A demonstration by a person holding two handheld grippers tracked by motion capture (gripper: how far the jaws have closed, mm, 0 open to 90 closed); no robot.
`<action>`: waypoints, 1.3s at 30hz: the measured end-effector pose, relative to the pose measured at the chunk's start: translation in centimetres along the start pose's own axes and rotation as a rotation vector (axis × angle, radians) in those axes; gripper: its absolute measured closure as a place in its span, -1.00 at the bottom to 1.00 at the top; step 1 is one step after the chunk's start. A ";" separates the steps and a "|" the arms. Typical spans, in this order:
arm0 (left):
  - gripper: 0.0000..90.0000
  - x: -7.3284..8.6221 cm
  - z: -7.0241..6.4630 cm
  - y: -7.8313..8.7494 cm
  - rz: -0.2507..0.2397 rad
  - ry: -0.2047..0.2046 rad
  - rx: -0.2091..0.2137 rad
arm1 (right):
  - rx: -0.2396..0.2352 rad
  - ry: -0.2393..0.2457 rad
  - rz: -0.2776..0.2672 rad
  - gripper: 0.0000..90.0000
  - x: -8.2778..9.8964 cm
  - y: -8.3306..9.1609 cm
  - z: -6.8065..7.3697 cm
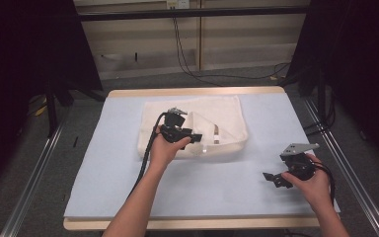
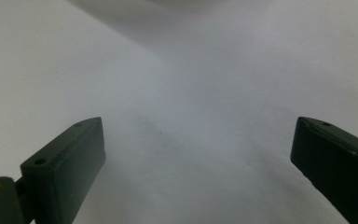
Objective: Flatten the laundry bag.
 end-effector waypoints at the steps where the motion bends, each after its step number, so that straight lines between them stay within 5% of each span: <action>1: -0.31 0.1 0.3 0.3 -0.019 0.006 -0.014 | -0.003 0.005 -0.001 -0.94 0.0 0.0 0.0; 13: -0.64 1.3 1.1 2.1 0.016 -0.028 0.015 | -0.006 0.006 0.000 -0.94 -0.1 -0.2 0.5; 32: -0.65 1.6 2.0 4.2 0.003 -0.013 0.021 | -0.006 0.008 0.012 -0.94 0.0 -0.3 0.5; 39: -0.62 1.5 1.1 4.4 -0.015 -0.012 0.072 | -0.007 0.010 0.007 -0.94 0.0 -0.4 0.4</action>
Point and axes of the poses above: each handheld gripper's, and its own axes: y roughly backward along the jaws, x roughly out of its underside, z roughly to its left, the point moved 1 cm from there along -y, roughly forward along the jaws, and after that the axes turned 3 degrees about -y, right-handed, at the moved point
